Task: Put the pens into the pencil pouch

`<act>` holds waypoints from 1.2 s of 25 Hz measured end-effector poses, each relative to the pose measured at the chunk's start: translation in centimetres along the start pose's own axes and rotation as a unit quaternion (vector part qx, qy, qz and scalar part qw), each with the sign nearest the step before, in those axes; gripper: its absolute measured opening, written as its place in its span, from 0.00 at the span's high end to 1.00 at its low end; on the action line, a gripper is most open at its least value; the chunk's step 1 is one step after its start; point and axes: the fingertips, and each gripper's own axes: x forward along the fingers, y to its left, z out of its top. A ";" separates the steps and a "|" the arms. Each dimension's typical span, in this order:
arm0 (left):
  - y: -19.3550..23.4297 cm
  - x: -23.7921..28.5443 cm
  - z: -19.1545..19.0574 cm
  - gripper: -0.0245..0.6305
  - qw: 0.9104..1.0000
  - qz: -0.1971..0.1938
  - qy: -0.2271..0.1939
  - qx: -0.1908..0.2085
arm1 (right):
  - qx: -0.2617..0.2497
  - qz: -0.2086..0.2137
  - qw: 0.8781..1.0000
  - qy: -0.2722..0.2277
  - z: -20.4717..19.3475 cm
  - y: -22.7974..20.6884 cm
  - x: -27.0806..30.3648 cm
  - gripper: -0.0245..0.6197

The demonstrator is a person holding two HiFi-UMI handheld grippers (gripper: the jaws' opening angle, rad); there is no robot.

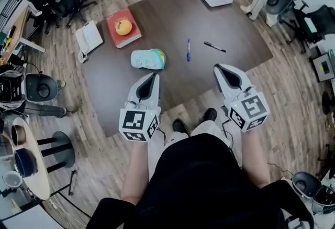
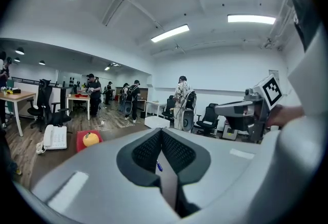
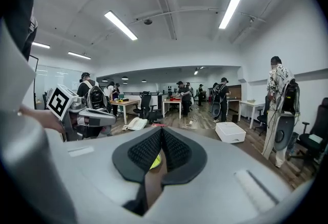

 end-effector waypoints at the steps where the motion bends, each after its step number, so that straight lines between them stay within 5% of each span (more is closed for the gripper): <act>1: 0.1 -0.2 -0.2 0.97 1.000 0.001 0.001 -0.002 | 0.000 0.001 1.000 0.002 -0.1 0.2 0.0 0.95; 16: 0.8 -1.3 -2.7 0.88 0.999 0.026 0.031 -0.015 | 0.004 0.039 0.998 0.042 -3.0 2.1 1.2 0.93; 22: -0.2 -0.3 -3.9 0.79 0.998 0.026 0.053 -0.014 | 0.008 0.059 0.997 0.052 -4.0 1.3 2.6 0.78; 30: -0.8 1.8 -3.3 0.75 0.996 0.063 0.061 -0.023 | -0.007 0.102 0.993 0.066 -3.2 -1.1 5.2 0.76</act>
